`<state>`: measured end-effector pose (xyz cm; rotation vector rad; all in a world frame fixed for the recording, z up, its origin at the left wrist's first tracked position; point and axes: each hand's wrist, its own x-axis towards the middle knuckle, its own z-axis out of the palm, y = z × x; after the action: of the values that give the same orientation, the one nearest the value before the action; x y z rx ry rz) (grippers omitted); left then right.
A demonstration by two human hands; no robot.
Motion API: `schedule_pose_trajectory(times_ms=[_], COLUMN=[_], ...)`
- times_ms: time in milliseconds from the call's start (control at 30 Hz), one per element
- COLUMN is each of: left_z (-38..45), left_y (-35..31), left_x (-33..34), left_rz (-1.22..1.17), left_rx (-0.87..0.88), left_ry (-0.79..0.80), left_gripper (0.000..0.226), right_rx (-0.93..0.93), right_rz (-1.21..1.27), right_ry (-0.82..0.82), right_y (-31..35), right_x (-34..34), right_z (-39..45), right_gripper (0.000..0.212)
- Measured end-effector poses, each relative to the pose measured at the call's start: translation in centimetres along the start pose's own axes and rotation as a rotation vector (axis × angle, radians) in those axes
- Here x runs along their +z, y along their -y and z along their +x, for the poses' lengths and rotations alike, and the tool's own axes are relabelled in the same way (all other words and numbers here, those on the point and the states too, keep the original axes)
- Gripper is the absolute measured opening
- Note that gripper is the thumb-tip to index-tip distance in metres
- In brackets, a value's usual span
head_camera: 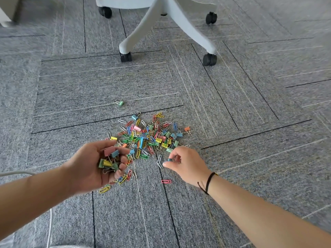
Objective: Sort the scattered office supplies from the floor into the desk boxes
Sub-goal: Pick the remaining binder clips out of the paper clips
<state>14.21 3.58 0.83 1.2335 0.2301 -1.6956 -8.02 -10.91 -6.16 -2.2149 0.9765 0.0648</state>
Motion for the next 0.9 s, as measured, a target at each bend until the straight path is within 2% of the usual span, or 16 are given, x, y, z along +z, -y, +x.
schedule_pose_trajectory(times_ms=[33,100,167,200,267,333,467,567,633,733,767,833,900], left_z=[0.0,0.0,0.1,0.1,0.2,0.3,0.4,0.3,0.2,0.2,0.2,0.3,0.3], left_y=[0.0,-0.1,-0.1,-0.1,-0.2,-0.2,-0.2,-0.1,-0.1,-0.1,-0.1,-0.1,0.0], left_x=[0.0,-0.2,-0.3,-0.3,-0.3,-0.3,-0.2,-0.2,-0.1,-0.1,-0.1,-0.2,-0.1], left_rz=[-0.006,-0.011,-0.009,-0.009,-0.007,-0.007,-0.021,-0.023,-0.011,-0.005,-0.007,-0.009,-0.008], left_rx=[-0.001,0.0,0.004,0.007,0.011,0.01,-0.003,-0.001,0.0,-0.003,-0.005,-0.007,-0.008], left_ry=[0.001,0.003,0.002,-0.001,-0.01,-0.013,-0.02,-0.029,-0.027,-0.023,-0.021,-0.02,-0.022], left_gripper=[0.039,0.04,0.041,0.042,0.042,0.043,0.045,0.042,0.041,0.042,0.043,0.046,0.044], right_rx=[0.057,0.271,0.369,0.362,0.298,0.308,0.428,0.517,0.48,0.217,0.141,0.116,0.173], right_rz=[0.17,0.81,1.438,1.629,1.836,1.878,1.82,1.638,1.264,0.39,0.179,0.032,-0.07], right_ry=[0.01,0.077,0.199,0.248,0.311,0.313,0.203,0.09,0.018,-0.13,-0.172,-0.184,-0.167], right_y=[0.1,0.4,0.6,0.5,0.4,0.5,0.7,0.4,0.1,-0.3,-0.3,0.1,0.3], right_x=[-0.4,-1.9,-3.3,-3.8,-4.2,-4.3,-4.3,-4.1,-4.0,-3.4,-3.1,-2.3,-1.3], right_z=[0.0,-0.1,-0.7,-1.0,-1.5,-1.5,-0.9,-0.2,0.4,1.2,1.3,1.2,1.2], right_gripper=[0.03,0.035,0.025,0.017,0.01,0.018,0.048,0.041,0.03,0.022,0.024,0.044,0.075])
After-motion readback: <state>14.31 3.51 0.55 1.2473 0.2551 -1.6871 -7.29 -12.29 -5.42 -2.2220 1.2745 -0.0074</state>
